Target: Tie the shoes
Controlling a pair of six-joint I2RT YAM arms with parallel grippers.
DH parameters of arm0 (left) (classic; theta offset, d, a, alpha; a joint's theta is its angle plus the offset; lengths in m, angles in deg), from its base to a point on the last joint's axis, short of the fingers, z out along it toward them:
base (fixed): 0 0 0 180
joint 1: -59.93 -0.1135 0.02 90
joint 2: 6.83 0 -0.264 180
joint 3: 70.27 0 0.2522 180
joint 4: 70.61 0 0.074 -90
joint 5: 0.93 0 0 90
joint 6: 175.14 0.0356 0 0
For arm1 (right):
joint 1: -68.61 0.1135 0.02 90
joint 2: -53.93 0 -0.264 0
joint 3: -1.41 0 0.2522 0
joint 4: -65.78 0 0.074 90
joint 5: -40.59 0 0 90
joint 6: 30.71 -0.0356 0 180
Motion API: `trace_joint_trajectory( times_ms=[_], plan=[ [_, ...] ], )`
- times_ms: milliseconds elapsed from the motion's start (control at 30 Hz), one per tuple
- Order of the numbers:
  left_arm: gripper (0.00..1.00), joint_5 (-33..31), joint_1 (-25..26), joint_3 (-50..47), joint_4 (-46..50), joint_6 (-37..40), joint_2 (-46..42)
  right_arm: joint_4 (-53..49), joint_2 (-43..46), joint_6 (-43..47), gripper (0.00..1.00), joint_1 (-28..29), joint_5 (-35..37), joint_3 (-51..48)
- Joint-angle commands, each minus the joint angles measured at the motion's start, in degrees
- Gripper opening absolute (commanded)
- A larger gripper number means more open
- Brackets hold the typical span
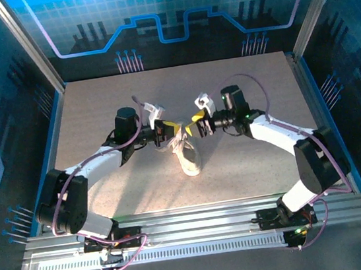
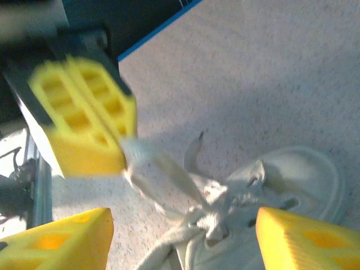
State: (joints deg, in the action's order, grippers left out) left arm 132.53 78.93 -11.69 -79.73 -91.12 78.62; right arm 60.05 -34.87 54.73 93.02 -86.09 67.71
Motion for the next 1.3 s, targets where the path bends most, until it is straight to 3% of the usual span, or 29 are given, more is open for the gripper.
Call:
trace_joint_trajectory(
  times_ms=[0, 367, 467, 633, 833, 933, 1000, 1067, 1133, 1267],
  plan=[
    [0.00, 3.34, -0.54, 0.03, -3.30, -2.28, 0.68, 12.31, 0.62, 5.54, 0.69, 2.31, -1.27, -0.71],
    [0.00, 8.41, -1.69, 2.42, -1.19, -4.24, 0.42, 7.85, -4.46, 17.29, 0.70, 5.86, -1.43, 4.74],
    [0.00, 9.09, -1.85, 3.25, 0.00, -4.44, 0.66, 7.78, -5.85, 18.17, 0.65, 6.12, -0.93, 6.03],
    [0.00, 9.13, -2.04, 3.61, 0.58, -4.66, 0.60, 4.57, -6.73, 19.52, 0.40, 6.71, -0.46, 7.76],
    [0.00, 8.16, -2.24, 3.43, 0.77, -4.78, 0.51, 4.14, -5.88, 19.65, 0.03, 7.36, 1.16, 6.62],
    [0.01, 6.68, -2.34, 3.09, 1.47, -3.92, -0.05, 3.16, -5.70, 19.03, 0.00, 7.44, 1.24, 6.83],
    [0.24, 4.24, -2.37, 3.13, 4.53, -1.22, -1.58, 2.88, -5.52, 18.65, 0.00, 7.45, 1.39, 6.97],
    [0.40, 0.18, -2.39, 3.27, 10.32, 3.75, -4.42, 2.57, -5.34, 18.53, 0.00, 7.39, 1.74, 6.97],
    [0.47, -3.36, -3.01, 4.09, 18.37, 10.33, -7.68, 2.05, -5.16, 18.38, 0.00, 7.46, 2.05, 7.05],
    [0.52, -12.06, -5.68, 6.80, 35.95, 27.42, -12.94, 0.95, -5.07, 17.78, 0.00, 7.44, 2.84, 7.45]
  ],
)
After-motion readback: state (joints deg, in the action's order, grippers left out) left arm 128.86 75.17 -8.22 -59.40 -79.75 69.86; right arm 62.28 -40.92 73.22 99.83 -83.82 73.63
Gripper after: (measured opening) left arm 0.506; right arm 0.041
